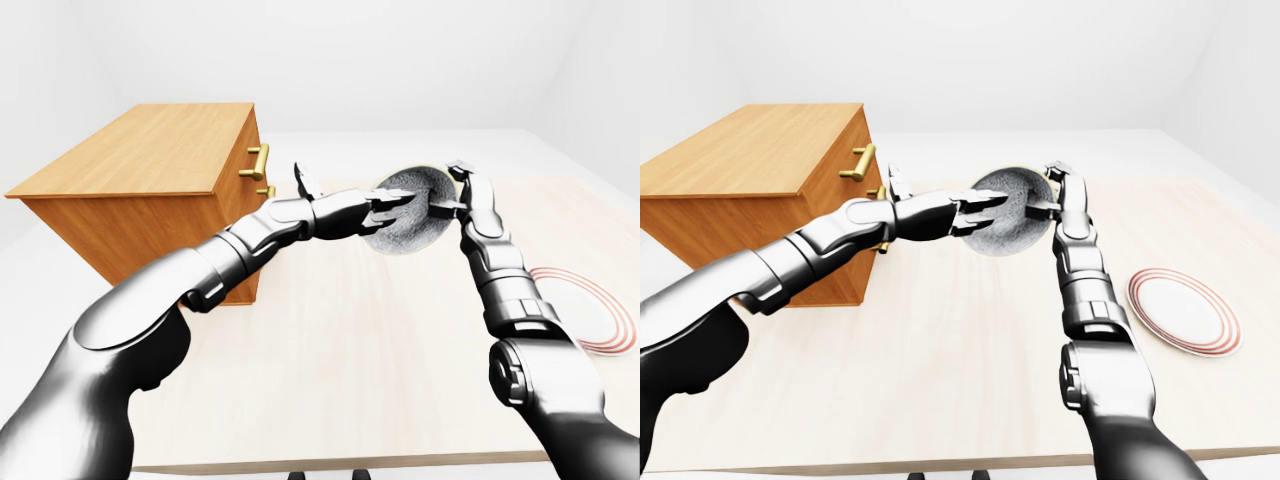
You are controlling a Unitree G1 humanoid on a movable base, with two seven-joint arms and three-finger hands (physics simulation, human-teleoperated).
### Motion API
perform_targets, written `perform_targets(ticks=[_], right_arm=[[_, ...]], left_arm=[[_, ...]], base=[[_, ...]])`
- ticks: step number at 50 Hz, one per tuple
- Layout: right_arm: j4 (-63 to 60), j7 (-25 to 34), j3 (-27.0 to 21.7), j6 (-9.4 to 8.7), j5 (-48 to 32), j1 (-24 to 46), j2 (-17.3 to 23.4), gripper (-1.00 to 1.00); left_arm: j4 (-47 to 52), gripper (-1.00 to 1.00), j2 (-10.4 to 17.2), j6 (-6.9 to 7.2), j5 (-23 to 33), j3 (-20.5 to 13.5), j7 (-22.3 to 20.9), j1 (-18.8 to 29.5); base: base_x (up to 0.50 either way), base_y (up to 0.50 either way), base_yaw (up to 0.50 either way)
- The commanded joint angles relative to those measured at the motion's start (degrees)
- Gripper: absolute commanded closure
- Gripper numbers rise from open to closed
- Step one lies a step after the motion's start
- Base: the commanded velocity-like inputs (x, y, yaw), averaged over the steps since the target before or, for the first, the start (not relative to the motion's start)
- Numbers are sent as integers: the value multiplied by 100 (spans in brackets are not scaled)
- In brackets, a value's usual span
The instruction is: Put the bowl on top of the cabinet.
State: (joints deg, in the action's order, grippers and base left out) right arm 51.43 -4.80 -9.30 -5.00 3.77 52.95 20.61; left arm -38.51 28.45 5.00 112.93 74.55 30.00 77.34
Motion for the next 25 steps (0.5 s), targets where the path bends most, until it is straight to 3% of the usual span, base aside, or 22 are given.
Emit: perform_targets(ticks=[1, 11, 14, 18, 21, 22, 24, 25], right_arm=[[-884, -107, -82, 0, 224, -160, -26, 100], [-2765, -22, -110, 0, 463, -590, -155, 100], [-3251, 0, -124, 0, 522, -713, -189, 100], [-3625, 5, -144, 0, 567, -790, -219, 100], [-3588, 41, -137, 0, 541, -811, -233, 100], [-3552, 44, -135, 0, 527, -806, -237, 100], [-3490, 54, -140, 0, 521, -781, -246, 100], [-3435, 57, -137, 0, 510, -764, -249, 100]], left_arm=[[-1467, -100, -793, 0, 7, 60, 0, -171], [-2321, -100, -1355, 0, 7, -151, 0, -315], [-2563, -100, -1512, 0, 7, -336, 0, -327], [-2315, -100, -1516, 0, 7, -655, 0, -395], [-2066, -73, -1462, 0, 7, -900, 0, -407], [-1825, -39, -1376, 0, 7, -967, 0, -428], [-1574, -33, -1274, 0, 7, -1008, 0, -463], [-1412, -20, -1195, 0, 7, -1014, 0, -481]], base=[[0, 0, 0], [0, 0, 0], [0, 0, 0], [0, 0, 0], [0, 0, 0], [0, 0, 0], [0, 0, 0], [0, 0, 0]])
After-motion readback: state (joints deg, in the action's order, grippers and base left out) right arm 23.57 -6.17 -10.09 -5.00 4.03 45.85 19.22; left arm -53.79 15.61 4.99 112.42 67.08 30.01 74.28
